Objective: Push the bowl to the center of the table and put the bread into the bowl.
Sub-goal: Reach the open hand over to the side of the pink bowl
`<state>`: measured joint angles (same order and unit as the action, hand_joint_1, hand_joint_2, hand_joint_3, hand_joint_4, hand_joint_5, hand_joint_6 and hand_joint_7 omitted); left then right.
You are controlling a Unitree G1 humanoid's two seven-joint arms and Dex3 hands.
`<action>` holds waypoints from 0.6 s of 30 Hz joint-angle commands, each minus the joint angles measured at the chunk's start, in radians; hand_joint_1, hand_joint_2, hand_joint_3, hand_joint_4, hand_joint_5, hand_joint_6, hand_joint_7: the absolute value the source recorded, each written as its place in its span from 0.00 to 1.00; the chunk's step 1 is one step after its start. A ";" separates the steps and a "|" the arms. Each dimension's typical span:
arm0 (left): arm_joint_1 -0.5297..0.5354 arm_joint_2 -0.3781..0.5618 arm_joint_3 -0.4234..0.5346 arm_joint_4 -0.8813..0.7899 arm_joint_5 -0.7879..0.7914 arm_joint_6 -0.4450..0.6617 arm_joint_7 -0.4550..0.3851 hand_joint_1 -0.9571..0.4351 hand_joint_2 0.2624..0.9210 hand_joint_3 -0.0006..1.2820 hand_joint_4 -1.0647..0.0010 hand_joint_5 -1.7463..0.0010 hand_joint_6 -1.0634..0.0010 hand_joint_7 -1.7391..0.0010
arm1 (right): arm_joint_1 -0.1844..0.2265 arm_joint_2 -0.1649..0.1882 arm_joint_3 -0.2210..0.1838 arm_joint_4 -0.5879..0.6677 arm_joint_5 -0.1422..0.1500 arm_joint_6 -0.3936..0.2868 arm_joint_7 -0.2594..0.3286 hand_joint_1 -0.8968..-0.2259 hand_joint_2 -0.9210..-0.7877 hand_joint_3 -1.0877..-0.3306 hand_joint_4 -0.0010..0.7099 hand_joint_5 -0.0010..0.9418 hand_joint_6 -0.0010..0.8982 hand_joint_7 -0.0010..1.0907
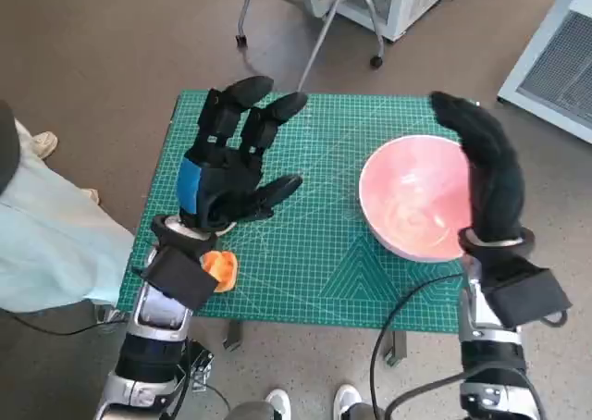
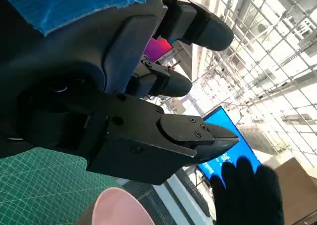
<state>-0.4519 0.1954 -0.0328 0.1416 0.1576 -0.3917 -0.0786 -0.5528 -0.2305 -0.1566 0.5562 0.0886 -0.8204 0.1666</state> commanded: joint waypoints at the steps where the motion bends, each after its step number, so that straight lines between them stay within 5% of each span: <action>1: 0.020 0.004 0.006 -0.009 0.000 -0.012 0.006 0.69 0.75 0.27 0.95 0.52 0.98 0.45 | -0.003 -0.052 -0.062 0.093 0.002 -0.034 -0.034 0.47 0.00 0.37 0.51 0.00 0.02 0.72; 7: 0.028 0.008 0.012 -0.013 -0.002 -0.017 0.007 0.69 0.76 0.27 0.95 0.53 0.98 0.45 | -0.011 -0.087 -0.138 0.188 -0.025 -0.034 -0.157 0.51 0.00 0.28 0.52 0.01 0.01 0.74; 18: 0.030 0.008 0.017 -0.004 0.006 -0.025 0.017 0.67 0.78 0.27 0.94 0.54 0.97 0.46 | -0.073 -0.106 -0.238 0.504 0.049 -0.007 -0.238 0.52 0.00 0.21 0.50 0.00 0.00 0.76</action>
<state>-0.4273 0.1988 -0.0230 0.1401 0.1582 -0.4040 -0.0735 -0.6120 -0.3358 -0.3715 0.9636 0.1170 -0.8560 -0.0523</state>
